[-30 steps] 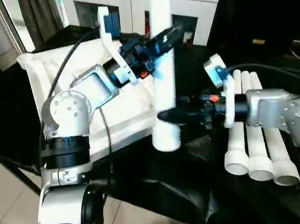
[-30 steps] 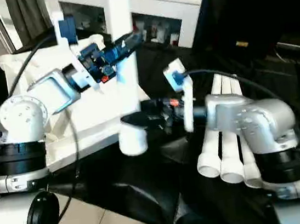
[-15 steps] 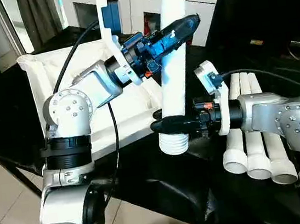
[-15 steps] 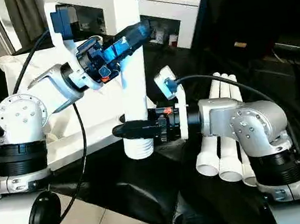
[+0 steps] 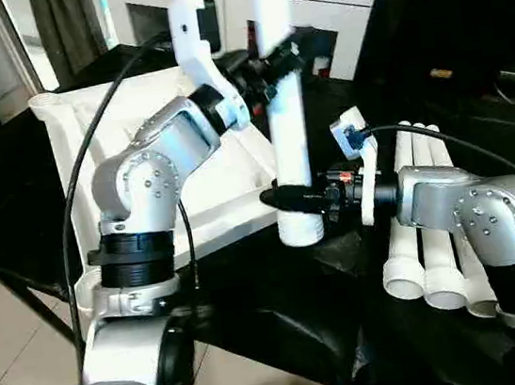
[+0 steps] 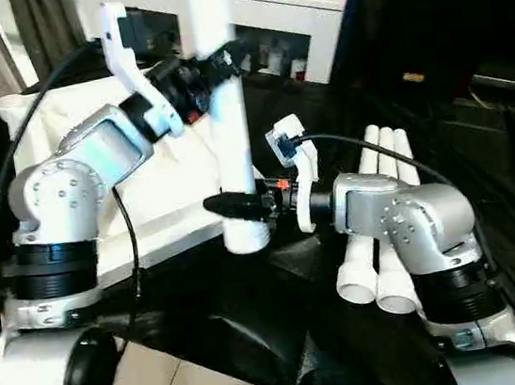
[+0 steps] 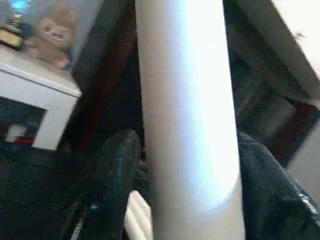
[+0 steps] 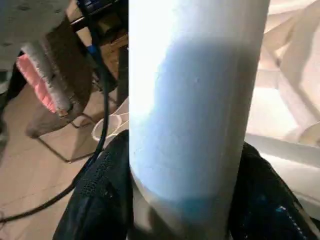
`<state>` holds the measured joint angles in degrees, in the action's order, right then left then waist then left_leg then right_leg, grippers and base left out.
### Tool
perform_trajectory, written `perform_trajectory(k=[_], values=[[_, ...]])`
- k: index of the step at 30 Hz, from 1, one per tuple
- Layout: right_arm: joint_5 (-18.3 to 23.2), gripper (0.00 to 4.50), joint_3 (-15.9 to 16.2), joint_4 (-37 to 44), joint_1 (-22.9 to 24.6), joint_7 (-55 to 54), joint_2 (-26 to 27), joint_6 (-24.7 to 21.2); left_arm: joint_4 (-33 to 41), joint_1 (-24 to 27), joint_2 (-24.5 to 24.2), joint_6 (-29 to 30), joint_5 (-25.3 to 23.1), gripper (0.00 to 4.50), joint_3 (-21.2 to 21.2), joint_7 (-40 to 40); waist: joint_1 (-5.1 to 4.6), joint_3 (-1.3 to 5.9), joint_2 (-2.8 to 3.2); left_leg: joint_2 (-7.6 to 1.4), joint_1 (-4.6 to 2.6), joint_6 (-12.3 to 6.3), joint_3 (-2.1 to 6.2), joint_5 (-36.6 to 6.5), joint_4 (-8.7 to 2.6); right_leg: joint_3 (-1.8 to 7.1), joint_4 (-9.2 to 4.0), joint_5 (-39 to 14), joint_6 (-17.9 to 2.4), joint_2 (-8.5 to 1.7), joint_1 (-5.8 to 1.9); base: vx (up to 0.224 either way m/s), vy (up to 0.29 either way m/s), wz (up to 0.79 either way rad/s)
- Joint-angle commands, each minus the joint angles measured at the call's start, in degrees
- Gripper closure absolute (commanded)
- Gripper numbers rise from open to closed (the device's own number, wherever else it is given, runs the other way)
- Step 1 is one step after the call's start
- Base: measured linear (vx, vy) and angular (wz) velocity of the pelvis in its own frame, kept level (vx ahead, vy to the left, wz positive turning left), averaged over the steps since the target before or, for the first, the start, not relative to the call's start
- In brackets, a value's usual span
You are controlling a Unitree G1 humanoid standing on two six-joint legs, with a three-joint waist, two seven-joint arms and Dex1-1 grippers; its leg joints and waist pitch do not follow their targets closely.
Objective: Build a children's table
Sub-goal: Pick table leg
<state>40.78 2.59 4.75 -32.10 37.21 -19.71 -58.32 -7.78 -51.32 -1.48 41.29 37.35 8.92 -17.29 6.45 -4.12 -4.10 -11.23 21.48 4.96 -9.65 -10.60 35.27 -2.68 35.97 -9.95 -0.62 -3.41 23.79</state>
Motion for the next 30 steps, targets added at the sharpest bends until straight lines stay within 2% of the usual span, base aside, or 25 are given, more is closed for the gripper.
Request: perform_trajectory(k=[1,8,15,16,17,21,22,23,27,30], values=[[-0.4,2.54,-0.3,0.6,-0.8,-0.5,0.1,1.8,1.0,0.6,0.8,-0.3,-0.4,2.05,0.8,2.5,0.12,4.83,-0.47,-1.19,-0.19,1.16,0.10,-3.4,-3.71,2.25,-3.88,-9.5,-7.4,-3.88,-3.94,0.000,0.000,0.00],[-1.7,2.54,0.1,0.3,-1.0,-0.9,0.9,2.6,2.1,1.5,2.7,-0.7,0.3,2.65,0.5,2.8,0.05,4.69,-0.44,-1.16,-0.24,0.48,0.04,-4.0,-3.75,2.27,-4.13,-10.6,-7.2,-3.77,-3.79,0.000,0.000,0.00],[-3.2,2.55,0.8,0.2,-1.0,-0.4,0.7,3.9,2.8,1.4,3.0,0.2,3.3,2.73,1.3,0.3,0.05,4.63,-0.51,-1.16,-0.27,0.55,0.07,-4.6,-3.79,2.22,-4.28,-12.3,-6.5,-3.78,-3.70,0.000,0.000,0.00],[-3.4,1.99,0.8,0.0,-1.0,-0.3,0.8,4.2,2.7,1.4,2.6,0.3,3.4,2.73,0.9,-1.1,0.10,4.61,-0.31,-1.14,-0.26,0.59,0.10,-4.5,-3.80,2.23,-4.30,-12.4,-6.4,-3.81,-3.67,0.000,0.000,0.00],[-3.0,1.85,0.6,-0.3,-1.0,0.1,0.7,3.8,2.5,1.4,2.0,0.5,3.5,2.73,0.5,-2.3,0.09,4.66,-0.30,-1.17,-0.30,0.63,0.11,-4.5,-3.82,2.24,-4.26,-12.2,-6.4,-3.80,-3.67,0.000,0.000,0.00],[-2.3,1.69,0.2,-0.8,-1.2,0.7,0.7,2.9,2.2,1.5,1.2,0.9,3.7,2.73,0.1,-4.1,0.05,4.69,-0.17,-1.19,-0.27,0.75,0.14,-4.4,-3.85,2.22,-4.09,-11.1,-7.0,-3.77,-3.71,0.000,0.000,0.00],[-2.0,1.54,0.7,-0.5,-1.4,2.7,-0.8,2.5,1.4,1.0,0.1,1.2,3.5,2.73,-0.6,-5.9,0.08,4.75,0.18,-1.20,-0.36,0.75,0.16,-4.3,-3.82,2.23,-3.97,-10.0,-7.4,-3.74,-3.70,0.000,0.000,0.00],[-2.0,1.44,0.7,-0.5,-1.4,2.7,-0.8,2.5,1.4,1.0,0.1,1.2,3.5,2.73,-0.6,-5.9,0.09,4.77,0.03,-1.20,-0.36,0.61,0.14,-4.2,-3.82,2.23,-3.93,-9.3,-7.6,-3.67,-3.79,0.000,0.000,0.00],[-1.4,1.41,1.3,-0.2,-1.9,7.2,-4.2,2.1,0.1,-0.1,-2.0,2.2,3.2,2.73,-2.4,-11.0,0.21,4.64,0.26,-1.10,-0.45,0.46,0.07,-4.9,-3.89,2.26,-4.13,-9.9,-7.5,-3.61,-3.83,0.000,0.000,0.00],[-0.6,1.41,1.9,0.9,-1.9,11.2,-6.6,1.9,-0.5,-0.9,-2.6,3.6,3.9,2.73,-3.1,-13.3,0.21,4.71,0.24,-1.24,-0.44,0.43,0.14,-4.9,-3.80,2.28,-3.98,-9.3,-8.3,-3.77,-3.91,0.000,0.000,0.00]])
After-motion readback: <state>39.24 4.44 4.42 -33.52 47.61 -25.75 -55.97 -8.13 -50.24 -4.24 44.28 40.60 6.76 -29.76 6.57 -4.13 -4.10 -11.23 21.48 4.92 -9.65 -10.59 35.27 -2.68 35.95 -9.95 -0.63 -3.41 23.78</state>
